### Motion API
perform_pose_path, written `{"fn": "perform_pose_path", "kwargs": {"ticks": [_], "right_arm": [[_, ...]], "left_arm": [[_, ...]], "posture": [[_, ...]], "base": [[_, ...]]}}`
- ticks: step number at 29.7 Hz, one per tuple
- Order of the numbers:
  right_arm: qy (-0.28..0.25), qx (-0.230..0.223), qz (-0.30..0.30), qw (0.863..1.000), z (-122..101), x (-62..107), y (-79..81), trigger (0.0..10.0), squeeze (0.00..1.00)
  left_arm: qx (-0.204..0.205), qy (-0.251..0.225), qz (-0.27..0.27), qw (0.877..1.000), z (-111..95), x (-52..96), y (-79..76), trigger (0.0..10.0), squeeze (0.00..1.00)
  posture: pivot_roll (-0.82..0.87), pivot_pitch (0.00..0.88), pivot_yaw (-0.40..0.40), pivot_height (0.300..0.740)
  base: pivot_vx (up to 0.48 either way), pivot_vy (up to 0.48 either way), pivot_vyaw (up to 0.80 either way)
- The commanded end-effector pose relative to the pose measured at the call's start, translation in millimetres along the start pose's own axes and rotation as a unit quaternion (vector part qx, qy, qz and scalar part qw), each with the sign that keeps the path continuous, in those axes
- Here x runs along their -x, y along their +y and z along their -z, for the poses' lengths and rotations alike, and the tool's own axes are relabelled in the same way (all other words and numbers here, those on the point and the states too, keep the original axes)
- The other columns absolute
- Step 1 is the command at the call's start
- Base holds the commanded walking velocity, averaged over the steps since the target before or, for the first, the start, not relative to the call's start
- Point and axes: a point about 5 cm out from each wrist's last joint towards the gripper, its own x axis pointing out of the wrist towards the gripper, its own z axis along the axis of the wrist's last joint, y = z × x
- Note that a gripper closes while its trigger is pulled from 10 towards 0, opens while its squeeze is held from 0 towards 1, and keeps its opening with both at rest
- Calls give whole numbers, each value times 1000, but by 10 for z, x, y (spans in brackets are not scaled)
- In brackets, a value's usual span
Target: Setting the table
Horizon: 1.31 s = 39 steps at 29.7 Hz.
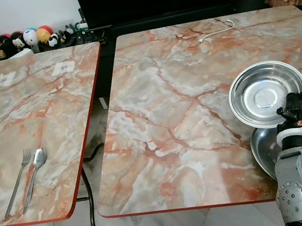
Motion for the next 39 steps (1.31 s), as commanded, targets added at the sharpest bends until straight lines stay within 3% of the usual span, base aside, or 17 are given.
{"fn": "perform_pose_path", "kwargs": {"ticks": [1, 5, 22, 24, 28, 33, 36, 39], "right_arm": [[-1, 3, -8, 1000, -18, 15, 43, 10000, 0], [-6, 6, -11, 1000, -23, 11, 49, 10000, 0], [-21, 58, -23, 998, -163, -52, 47, 10000, 0], [-31, 56, -6, 998, -219, -41, 9, 10000, 0], [-52, 37, 87, 994, -387, 78, -133, 10000, 0], [-41, -13, 114, 993, -538, 262, -89, 10000, 0], [-50, -15, 121, 991, -651, 314, -94, 10000, 0], [-25, -43, 174, 984, -670, 414, -191, 10000, 0]], "left_arm": [[7, 12, -8, 1000, 76, 20, 25, 10000, 0], [14, 15, -11, 1000, 87, 22, 26, 10000, 0], [9, 19, -1, 1000, 72, 9, -60, 10000, 0], [8, 18, 0, 1000, 66, 7, -70, 10000, 0], [0, 17, 3, 1000, 50, 1, -74, 10000, 0], [-9, 14, 4, 1000, 22, -6, -62, 10000, 0], [-13, 13, 7, 1000, 13, -8, -58, 10000, 0], [-19, 14, 9, 1000, 13, -8, -54, 10000, 0]], "posture": [[-105, 80, 50, 740], [-105, 78, 48, 740], [-136, 60, 17, 740], [-145, 60, 22, 740], [-161, 60, 30, 740], [-183, 67, 43, 740], [-193, 74, 50, 740], [-208, 77, 59, 740]], "base": [[0, 0, -800], [0, 129, -753], [0, 35, 0], [0, 0, 0], [0, 0, 0], [0, 0, 0], [0, 0, 0], [0, 0, 0]]}}
